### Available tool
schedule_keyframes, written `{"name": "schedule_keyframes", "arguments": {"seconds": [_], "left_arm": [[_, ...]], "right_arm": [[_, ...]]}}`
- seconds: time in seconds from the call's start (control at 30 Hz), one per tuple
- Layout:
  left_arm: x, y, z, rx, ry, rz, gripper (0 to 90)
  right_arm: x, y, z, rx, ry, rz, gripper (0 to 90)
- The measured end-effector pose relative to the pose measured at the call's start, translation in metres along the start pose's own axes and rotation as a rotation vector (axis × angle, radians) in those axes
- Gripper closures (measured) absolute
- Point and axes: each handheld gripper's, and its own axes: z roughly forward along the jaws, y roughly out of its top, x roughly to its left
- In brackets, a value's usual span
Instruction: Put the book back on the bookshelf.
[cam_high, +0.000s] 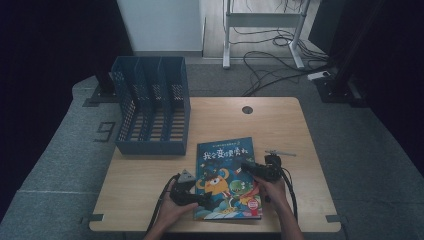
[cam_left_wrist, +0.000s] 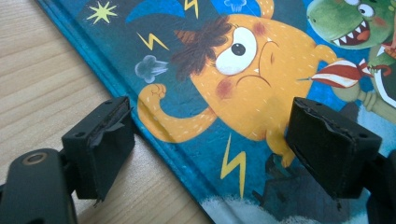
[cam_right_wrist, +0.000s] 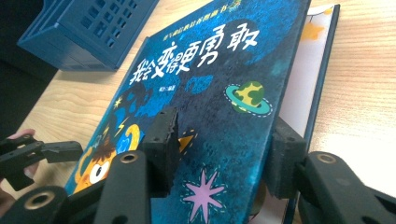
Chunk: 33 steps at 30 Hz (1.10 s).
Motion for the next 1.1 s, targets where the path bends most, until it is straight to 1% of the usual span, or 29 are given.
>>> {"name": "schedule_keyframes", "arguments": {"seconds": [0.13, 0.4, 0.47, 0.5, 0.6, 0.63, 0.7, 0.77, 1.1], "left_arm": [[-0.003, -0.002, -0.003, 0.014, -0.014, 0.010, 14.1], [-0.014, -0.008, -0.009, 0.036, -0.017, 0.080, 12.3], [-0.015, -0.009, -0.010, 0.038, -0.022, 0.087, 12.3], [-0.016, -0.010, -0.012, 0.044, -0.031, 0.094, 12.4], [-0.017, -0.011, -0.014, 0.047, -0.039, 0.101, 12.3], [-0.018, -0.012, -0.014, 0.049, -0.043, 0.109, 12.3], [-0.019, -0.013, -0.015, 0.049, -0.044, 0.111, 12.2], [-0.021, -0.013, -0.016, 0.056, -0.053, 0.121, 11.7], [-0.025, -0.017, -0.020, 0.061, -0.071, 0.127, 10.4]], "right_arm": [[-0.001, 0.001, -0.003, -0.014, 0.023, 0.003, 56.4], [-0.002, 0.002, -0.005, -0.015, 0.036, 0.003, 58.1], [-0.002, 0.002, -0.005, -0.019, 0.036, 0.003, 58.7], [-0.001, 0.003, -0.007, -0.028, 0.045, 0.003, 60.1], [-0.001, 0.004, -0.009, -0.036, 0.053, 0.004, 61.6], [0.000, 0.004, -0.009, -0.037, 0.052, 0.002, 61.8], [0.001, 0.005, -0.010, -0.042, 0.052, -0.005, 62.3], [0.002, 0.005, -0.011, -0.046, 0.051, -0.010, 63.0], [0.003, 0.008, -0.018, -0.063, 0.079, -0.005, 67.3]]}}
